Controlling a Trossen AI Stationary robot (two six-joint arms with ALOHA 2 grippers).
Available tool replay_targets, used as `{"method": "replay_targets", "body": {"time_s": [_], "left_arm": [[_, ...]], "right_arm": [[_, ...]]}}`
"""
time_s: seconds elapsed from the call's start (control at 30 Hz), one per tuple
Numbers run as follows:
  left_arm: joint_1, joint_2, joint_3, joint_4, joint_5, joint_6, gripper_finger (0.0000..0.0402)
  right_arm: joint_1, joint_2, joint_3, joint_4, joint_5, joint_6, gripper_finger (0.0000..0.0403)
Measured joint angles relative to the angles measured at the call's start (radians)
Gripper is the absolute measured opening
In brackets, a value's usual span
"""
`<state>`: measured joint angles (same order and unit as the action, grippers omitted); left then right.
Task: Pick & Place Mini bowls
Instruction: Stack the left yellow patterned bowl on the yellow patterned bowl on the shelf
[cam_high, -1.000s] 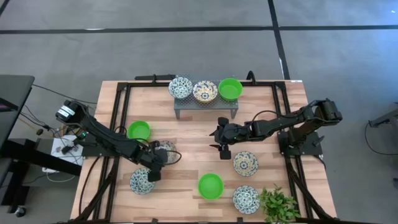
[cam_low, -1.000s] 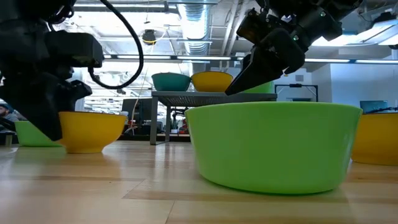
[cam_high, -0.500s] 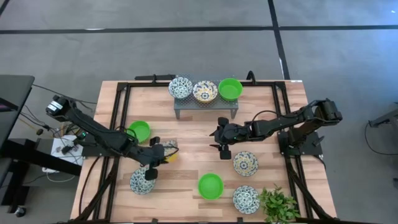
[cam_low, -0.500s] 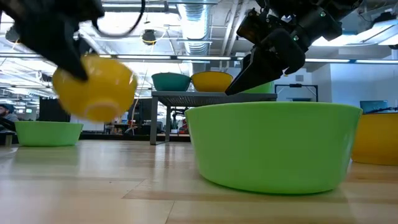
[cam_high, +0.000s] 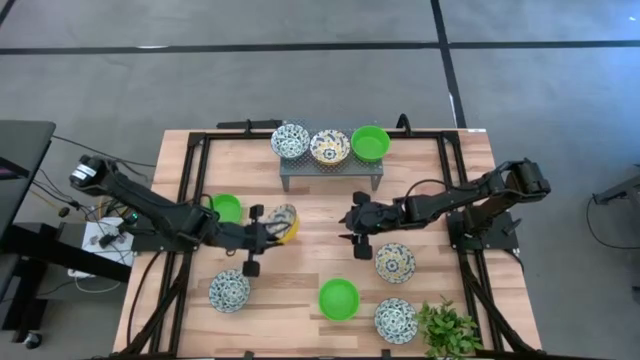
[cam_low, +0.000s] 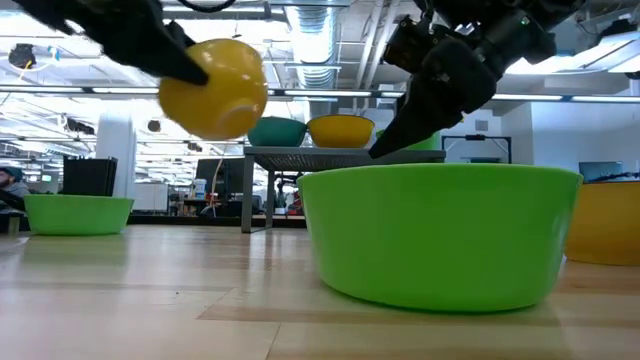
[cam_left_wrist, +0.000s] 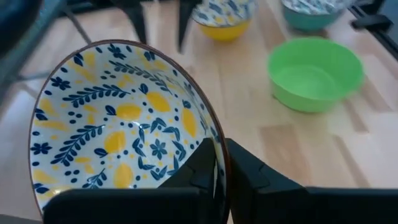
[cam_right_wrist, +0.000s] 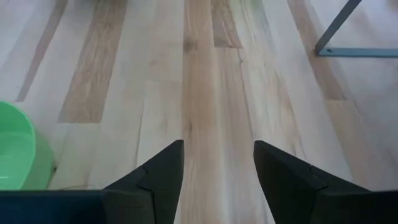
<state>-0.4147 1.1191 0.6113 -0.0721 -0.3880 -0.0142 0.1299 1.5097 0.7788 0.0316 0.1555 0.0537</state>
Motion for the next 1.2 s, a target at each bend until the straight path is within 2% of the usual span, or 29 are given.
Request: {"method": "replay_targets", "body": {"time_s": [0.27,0.43,0.6,0.8,0.9,1.03,1.2], "left_arm": [[0.135,0.000,0.000,0.013,0.166,0.111,0.0022],[0.180,0.000,0.000,0.069,0.176,0.225,0.0023],[0.204,0.000,0.011,0.207,0.176,0.371,0.0021],[0.267,0.025,0.112,0.257,0.180,0.510,0.0022],[0.330,0.062,0.169,0.260,0.225,0.560,0.0022],[0.436,0.144,0.242,0.259,0.284,0.577,0.0022],[0.543,0.269,0.331,0.260,0.291,0.662,0.0022]], "right_arm": [[0.032,0.000,0.000,0.004,0.001,0.001,0.0181],[0.056,0.000,0.000,0.005,0.002,0.000,0.0174],[0.060,0.000,0.000,0.006,0.002,0.000,0.0171],[0.044,0.000,0.000,0.006,0.003,0.000,0.0171],[0.039,0.000,0.000,0.006,0.003,0.000,0.0169],[0.038,0.000,0.000,0.005,0.003,0.000,0.0168],[0.038,0.000,0.000,-0.005,0.002,-0.002,0.0169]]}}
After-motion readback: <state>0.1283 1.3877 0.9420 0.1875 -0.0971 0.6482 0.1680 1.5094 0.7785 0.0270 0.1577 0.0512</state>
